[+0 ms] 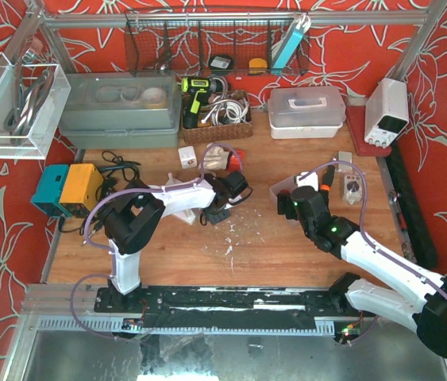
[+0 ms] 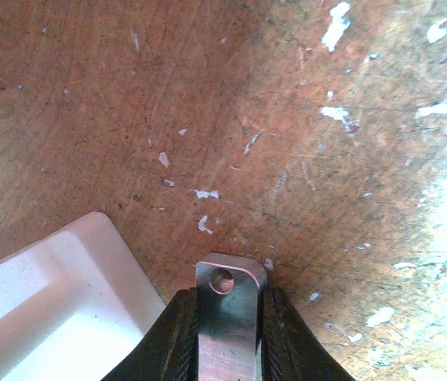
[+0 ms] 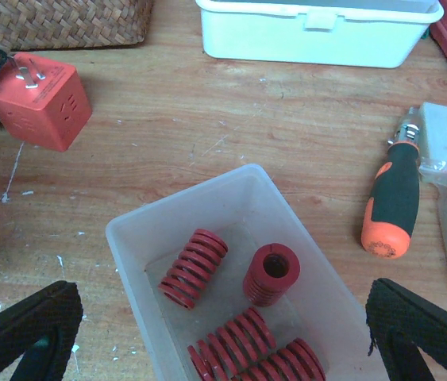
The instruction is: Install the large spring
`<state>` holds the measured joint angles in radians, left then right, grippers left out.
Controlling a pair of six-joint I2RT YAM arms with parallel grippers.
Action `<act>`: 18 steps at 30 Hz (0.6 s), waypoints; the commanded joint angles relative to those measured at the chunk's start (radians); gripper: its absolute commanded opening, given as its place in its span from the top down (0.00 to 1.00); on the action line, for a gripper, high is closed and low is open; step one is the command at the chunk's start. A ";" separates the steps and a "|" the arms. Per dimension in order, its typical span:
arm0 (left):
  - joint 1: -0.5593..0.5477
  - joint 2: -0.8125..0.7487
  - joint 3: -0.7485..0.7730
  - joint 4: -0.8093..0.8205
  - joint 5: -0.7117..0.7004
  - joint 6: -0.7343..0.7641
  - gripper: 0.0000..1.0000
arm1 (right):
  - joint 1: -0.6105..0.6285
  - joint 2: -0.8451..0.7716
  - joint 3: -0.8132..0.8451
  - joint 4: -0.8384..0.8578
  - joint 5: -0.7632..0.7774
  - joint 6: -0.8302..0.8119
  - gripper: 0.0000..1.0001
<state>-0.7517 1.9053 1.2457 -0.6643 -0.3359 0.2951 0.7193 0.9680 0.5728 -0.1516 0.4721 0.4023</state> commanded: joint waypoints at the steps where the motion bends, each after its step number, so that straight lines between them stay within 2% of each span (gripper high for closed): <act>1: -0.008 -0.008 0.033 -0.037 0.043 -0.002 0.87 | 0.008 -0.016 -0.017 -0.001 0.035 0.001 0.02; 9: -0.071 -0.053 0.072 0.064 0.113 -0.008 0.88 | 0.010 -0.024 -0.019 -0.001 0.039 0.003 0.02; 18: -0.055 0.062 0.154 0.304 0.109 0.063 0.88 | 0.009 -0.052 -0.027 -0.005 0.058 0.001 0.02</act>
<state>-0.8299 1.9083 1.3460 -0.4946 -0.2249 0.3187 0.7204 0.9390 0.5678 -0.1520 0.4889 0.4023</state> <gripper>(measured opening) 0.206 0.982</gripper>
